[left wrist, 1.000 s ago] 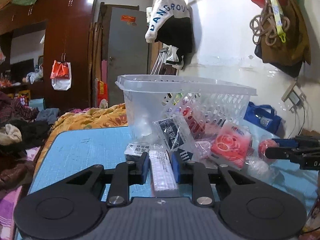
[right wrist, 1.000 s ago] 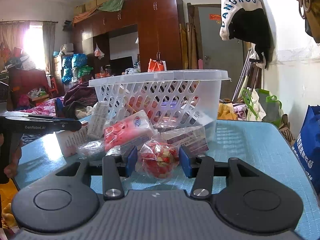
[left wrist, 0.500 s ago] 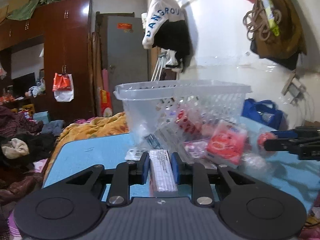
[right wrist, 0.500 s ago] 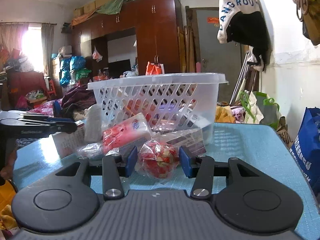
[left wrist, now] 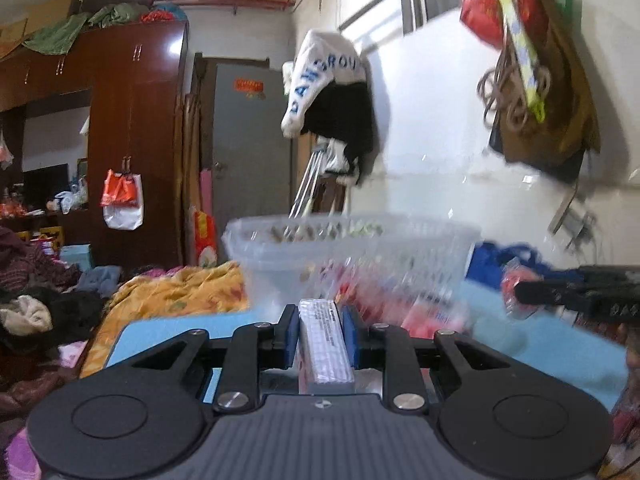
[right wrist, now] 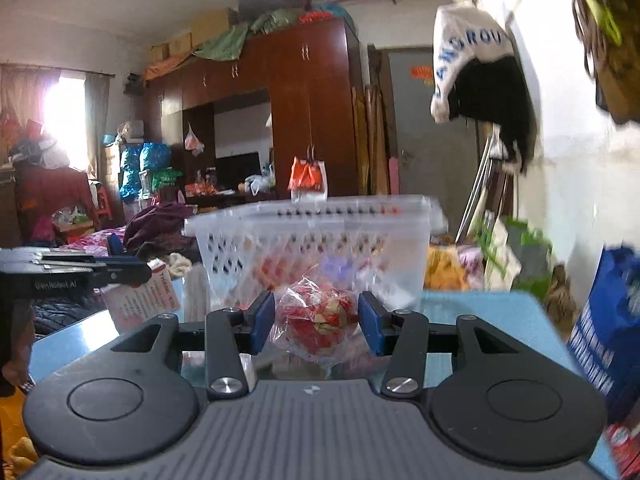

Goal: Organize objects
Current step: 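Carry both items over the white basket and open both tools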

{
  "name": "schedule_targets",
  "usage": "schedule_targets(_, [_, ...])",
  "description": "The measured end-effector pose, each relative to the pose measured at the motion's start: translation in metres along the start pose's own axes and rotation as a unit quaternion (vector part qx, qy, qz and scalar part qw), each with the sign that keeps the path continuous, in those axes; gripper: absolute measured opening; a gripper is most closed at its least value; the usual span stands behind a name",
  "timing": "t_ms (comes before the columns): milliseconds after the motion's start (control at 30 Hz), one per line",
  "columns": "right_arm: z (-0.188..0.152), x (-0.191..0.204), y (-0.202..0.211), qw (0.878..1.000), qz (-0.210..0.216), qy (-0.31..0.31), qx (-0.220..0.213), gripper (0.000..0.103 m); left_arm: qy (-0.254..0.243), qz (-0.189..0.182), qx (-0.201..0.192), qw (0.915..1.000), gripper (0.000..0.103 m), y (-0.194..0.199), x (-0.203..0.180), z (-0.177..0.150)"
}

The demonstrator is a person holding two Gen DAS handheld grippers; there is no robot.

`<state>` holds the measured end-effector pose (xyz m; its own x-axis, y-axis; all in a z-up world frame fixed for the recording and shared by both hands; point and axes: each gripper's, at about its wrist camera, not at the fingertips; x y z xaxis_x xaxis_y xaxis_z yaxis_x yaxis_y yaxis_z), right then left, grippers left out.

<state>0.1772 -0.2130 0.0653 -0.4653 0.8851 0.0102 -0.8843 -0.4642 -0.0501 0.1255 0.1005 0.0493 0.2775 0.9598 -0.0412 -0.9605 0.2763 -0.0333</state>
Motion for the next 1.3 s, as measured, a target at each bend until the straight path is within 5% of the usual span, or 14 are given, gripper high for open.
schedule_targets(300, [0.061, 0.019, -0.050, 0.998, -0.009, 0.062, -0.027, 0.050, 0.080, -0.042, -0.039, 0.9952, 0.027, -0.050, 0.009, 0.063])
schedule_targets(433, [0.079, 0.011, -0.094, 0.997, -0.030, 0.073, -0.018, 0.050, 0.097, -0.016, -0.028, 0.9948, 0.027, -0.093, 0.010, 0.085])
schedule_targets(733, [0.063, -0.005, -0.132, 0.996, -0.051, 0.067, 0.022, 0.051, 0.103, 0.029, 0.012, 0.9942, 0.029, -0.158, 0.013, 0.068])
schedule_targets(800, [0.061, -0.006, -0.130, 0.997, -0.052, 0.059, 0.021, 0.068, 0.093, 0.037, 0.013, 0.9949, 0.043, -0.162, 0.013, 0.064])
schedule_targets(833, [0.061, -0.005, -0.125, 0.997, -0.049, 0.054, 0.019, 0.094, 0.085, 0.043, 0.012, 0.9954, 0.053, -0.159, 0.013, 0.063])
schedule_targets(867, [0.059, -0.005, -0.118, 0.998, -0.046, 0.051, 0.012, 0.103, 0.080, 0.045, 0.007, 0.9958, 0.058, -0.154, 0.013, 0.063])
schedule_targets(933, [0.056, -0.004, -0.101, 0.998, -0.048, 0.048, 0.002, 0.103, 0.072, 0.041, -0.007, 0.9966, 0.074, -0.135, 0.012, 0.061])
schedule_targets(1000, [0.045, -0.004, -0.080, 0.998, -0.051, 0.026, 0.001, 0.103, 0.057, 0.043, -0.016, 0.9973, 0.075, -0.108, 0.008, 0.057])
schedule_targets(1100, [0.015, -0.004, -0.042, 0.999, -0.026, -0.024, 0.013, 0.103, 0.037, 0.030, -0.026, 0.9985, 0.090, -0.058, 0.002, 0.038])
schedule_targets(1300, [-0.032, 0.009, -0.006, 0.998, 0.000, -0.043, 0.055, 0.103, 0.078, 0.044, 0.029, 0.9955, 0.091, -0.001, 0.024, -0.014])
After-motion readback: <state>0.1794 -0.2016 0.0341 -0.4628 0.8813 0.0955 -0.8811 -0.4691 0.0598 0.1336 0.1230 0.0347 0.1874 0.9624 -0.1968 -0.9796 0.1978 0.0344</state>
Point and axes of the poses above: each gripper's, at about its wrist camera, not at the fingertips, and y roughly against the way its jaws point, x to its left, z to its top, and after that the axes turned 14 degrees about -x, right-handed
